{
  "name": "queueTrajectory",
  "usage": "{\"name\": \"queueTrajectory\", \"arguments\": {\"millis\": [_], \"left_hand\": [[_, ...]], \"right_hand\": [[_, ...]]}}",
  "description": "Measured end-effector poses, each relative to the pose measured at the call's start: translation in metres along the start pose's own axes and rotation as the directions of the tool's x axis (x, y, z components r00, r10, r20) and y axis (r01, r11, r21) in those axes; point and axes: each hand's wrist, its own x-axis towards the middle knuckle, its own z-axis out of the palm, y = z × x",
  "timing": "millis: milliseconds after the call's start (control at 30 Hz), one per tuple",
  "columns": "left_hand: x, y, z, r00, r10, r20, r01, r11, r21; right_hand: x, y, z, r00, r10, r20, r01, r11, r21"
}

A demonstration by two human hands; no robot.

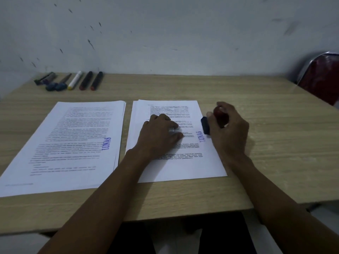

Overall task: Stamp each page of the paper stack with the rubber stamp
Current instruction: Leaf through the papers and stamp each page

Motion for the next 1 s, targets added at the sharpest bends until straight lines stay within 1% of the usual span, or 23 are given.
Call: {"name": "queueTrajectory", "arguments": {"millis": [100,233,367,500,600,800,1000], "left_hand": [[-0.001,-0.001,0.001,1.0,0.004,-0.007,-0.004,1.0,0.002],[-0.001,-0.004,0.002,1.0,0.019,-0.016,-0.019,1.0,-0.009],[-0.003,-0.006,0.003,1.0,0.025,-0.016,-0.025,0.999,-0.028],[-0.002,-0.007,0.002,1.0,0.024,-0.013,-0.024,0.999,-0.037],[-0.002,-0.007,0.003,1.0,0.025,-0.016,-0.025,0.999,-0.03],[-0.002,-0.007,0.003,0.999,0.023,-0.028,-0.024,0.999,-0.035],[-0.003,-0.006,0.003,1.0,0.017,-0.023,-0.018,0.999,-0.027]], "right_hand": [[0.02,0.009,-0.004,0.997,0.029,-0.068,-0.029,1.0,-0.006],[0.042,0.014,-0.011,0.994,0.079,-0.081,-0.082,0.996,-0.031],[0.04,0.017,-0.014,0.981,0.168,-0.097,-0.169,0.986,0.0],[0.027,0.021,-0.009,0.987,0.124,-0.099,-0.132,0.989,-0.072],[0.024,0.019,-0.006,0.994,0.054,-0.098,-0.064,0.994,-0.093],[0.021,0.025,0.001,0.999,-0.022,-0.04,0.016,0.988,-0.155],[0.023,0.026,0.005,0.998,-0.017,-0.057,0.006,0.985,-0.174]]}}
